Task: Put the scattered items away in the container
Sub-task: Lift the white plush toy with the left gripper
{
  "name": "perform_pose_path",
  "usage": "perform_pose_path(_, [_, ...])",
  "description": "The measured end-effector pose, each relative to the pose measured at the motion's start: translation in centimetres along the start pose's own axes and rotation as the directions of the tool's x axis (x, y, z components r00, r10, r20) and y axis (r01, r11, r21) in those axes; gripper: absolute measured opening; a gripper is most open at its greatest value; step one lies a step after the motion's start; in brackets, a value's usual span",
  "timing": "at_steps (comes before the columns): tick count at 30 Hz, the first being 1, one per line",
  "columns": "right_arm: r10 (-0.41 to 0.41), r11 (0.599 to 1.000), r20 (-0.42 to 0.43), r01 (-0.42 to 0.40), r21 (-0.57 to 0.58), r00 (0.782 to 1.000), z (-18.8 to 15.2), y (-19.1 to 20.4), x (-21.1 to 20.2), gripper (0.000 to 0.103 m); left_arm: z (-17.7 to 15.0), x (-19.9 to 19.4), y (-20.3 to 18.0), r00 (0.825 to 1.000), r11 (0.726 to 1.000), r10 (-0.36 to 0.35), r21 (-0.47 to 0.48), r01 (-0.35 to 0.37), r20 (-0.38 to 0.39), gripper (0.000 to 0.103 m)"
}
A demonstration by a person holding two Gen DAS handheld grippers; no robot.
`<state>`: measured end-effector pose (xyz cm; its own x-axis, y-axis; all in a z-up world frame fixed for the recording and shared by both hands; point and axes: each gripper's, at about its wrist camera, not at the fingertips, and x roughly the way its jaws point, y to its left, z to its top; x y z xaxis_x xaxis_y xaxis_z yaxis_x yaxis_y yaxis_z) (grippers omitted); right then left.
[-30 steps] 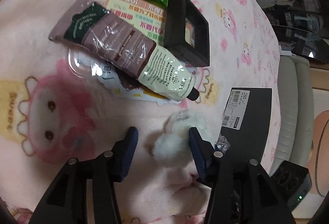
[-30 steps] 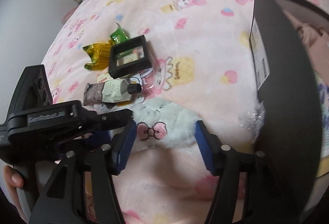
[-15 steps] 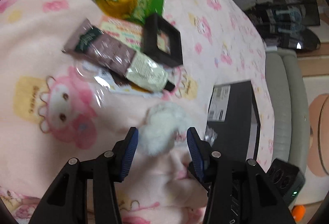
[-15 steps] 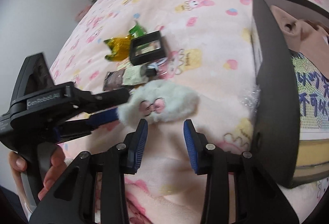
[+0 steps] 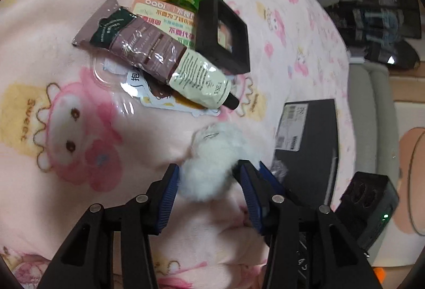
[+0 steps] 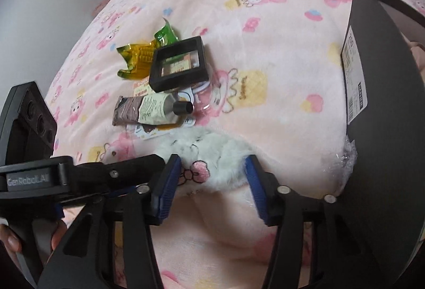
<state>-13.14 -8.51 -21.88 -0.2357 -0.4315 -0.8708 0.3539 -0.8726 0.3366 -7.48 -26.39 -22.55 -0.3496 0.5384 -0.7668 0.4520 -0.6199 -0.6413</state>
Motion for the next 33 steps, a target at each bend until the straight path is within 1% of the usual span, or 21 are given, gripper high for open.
perform_pose_path(2, [-0.002,0.999,0.003,0.003,-0.051,1.000,-0.7,0.5,-0.5,0.036,0.1,-0.1,-0.1,1.000,1.000,-0.008,0.012,0.008,0.006,0.041])
perform_pose_path(3, [0.010,0.998,-0.003,-0.010,-0.061,1.000,-1.1,0.8,-0.7,0.033,0.2,-0.2,-0.1,1.000,1.000,-0.012,0.014,0.012,0.012,0.039])
perform_pose_path(4, [0.043,0.997,-0.015,-0.044,-0.057,0.999,-1.6,0.8,-0.9,0.031,0.2,-0.4,-0.1,1.000,1.000,-0.019,0.015,0.018,0.017,0.034])
perform_pose_path(5, [0.086,0.995,-0.027,-0.087,-0.040,0.996,-1.9,0.8,-1.0,0.028,0.2,-0.5,-0.1,0.999,1.000,-0.025,0.014,0.025,0.021,0.031])
perform_pose_path(6, [0.121,0.992,-0.035,-0.121,-0.024,0.992,-2.3,0.8,-1.2,0.028,0.1,-0.6,-0.1,0.999,1.000,-0.026,0.012,0.026,0.028,0.029])
perform_pose_path(7, [0.129,0.991,-0.035,-0.130,-0.020,0.991,-2.6,0.9,-1.4,0.028,0.1,-0.8,0.0,0.999,1.000,-0.016,0.005,0.015,0.040,0.029])
perform_pose_path(10, [0.085,0.996,-0.007,-0.085,-0.027,0.996,-3.0,1.2,-2.1,0.029,-0.1,-1.4,0.3,0.997,1.000,0.011,-0.022,-0.009,0.082,0.029])
perform_pose_path(12, [0.080,0.997,0.023,-0.080,-0.002,0.997,-2.6,0.9,-2.8,0.029,-0.2,-1.8,0.6,0.995,0.999,0.010,-0.040,-0.006,0.099,0.029])
perform_pose_path(13, [0.081,0.997,0.035,-0.082,0.008,0.996,-2.4,0.8,-3.1,0.030,-0.2,-1.9,0.7,0.994,0.999,0.012,-0.048,-0.007,0.107,0.029])
perform_pose_path(14, [0.086,0.996,0.050,-0.087,0.017,0.995,-1.9,0.6,-3.3,0.035,-0.3,-2.1,0.9,0.993,0.998,0.015,-0.056,-0.009,0.117,0.029])
perform_pose_path(15, [0.088,0.996,0.057,-0.090,0.021,0.994,-1.6,0.4,-3.3,0.045,-0.3,-2.2,1.0,0.992,0.998,0.017,-0.067,-0.009,0.126,0.029])
perform_pose_path(17, [0.099,0.994,0.058,-0.101,0.032,0.993,-0.7,0.2,-2.7,0.052,-0.2,-2.2,1.4,0.992,0.996,0.010,-0.091,0.001,0.128,0.029])
perform_pose_path(19, [0.127,0.991,0.030,-0.128,0.037,0.991,0.1,0.4,-1.6,0.052,0.0,-2.0,1.7,0.993,0.995,0.004,-0.102,0.008,0.115,0.029])
perform_pose_path(21, [0.146,0.987,-0.005,-0.146,0.062,0.989,0.5,0.4,0.1,0.053,0.2,-1.7,1.6,0.995,0.995,0.012,-0.100,-0.001,0.104,0.029])
perform_pose_path(23, [0.150,0.986,-0.022,-0.148,0.083,0.988,0.7,0.1,1.3,0.053,0.3,-1.5,1.4,0.995,0.996,0.014,-0.086,-0.005,0.102,0.029])
perform_pose_path(25, [0.157,0.983,-0.020,-0.154,0.097,0.987,0.8,-0.2,1.6,0.049,0.3,-1.5,1.1,0.995,0.998,0.011,-0.062,-0.005,0.104,0.029])
perform_pose_path(26, [0.165,0.981,-0.009,-0.163,0.103,0.986,0.7,-0.3,1.4,0.045,0.3,-1.7,0.9,0.994,0.999,0.005,-0.046,0.000,0.108,0.029])
perform_pose_path(27, [0.173,0.980,0.002,-0.173,0.100,0.985,0.6,-0.3,0.9,0.039,0.2,-1.8,0.7,0.994,1.000,-0.004,-0.030,0.007,0.112,0.029])
perform_pose_path(28, [0.182,0.979,0.007,-0.182,0.092,0.983,0.5,-0.2,0.4,0.038,0.2,-1.9,0.4,0.993,1.000,-0.016,-0.011,0.017,0.116,0.028])
perform_pose_path(33, [0.181,0.982,0.051,-0.184,0.047,0.982,0.5,0.2,-3.1,0.037,-0.9,-3.3,-2.3,0.988,0.993,-0.078,0.103,0.064,0.136,0.026])
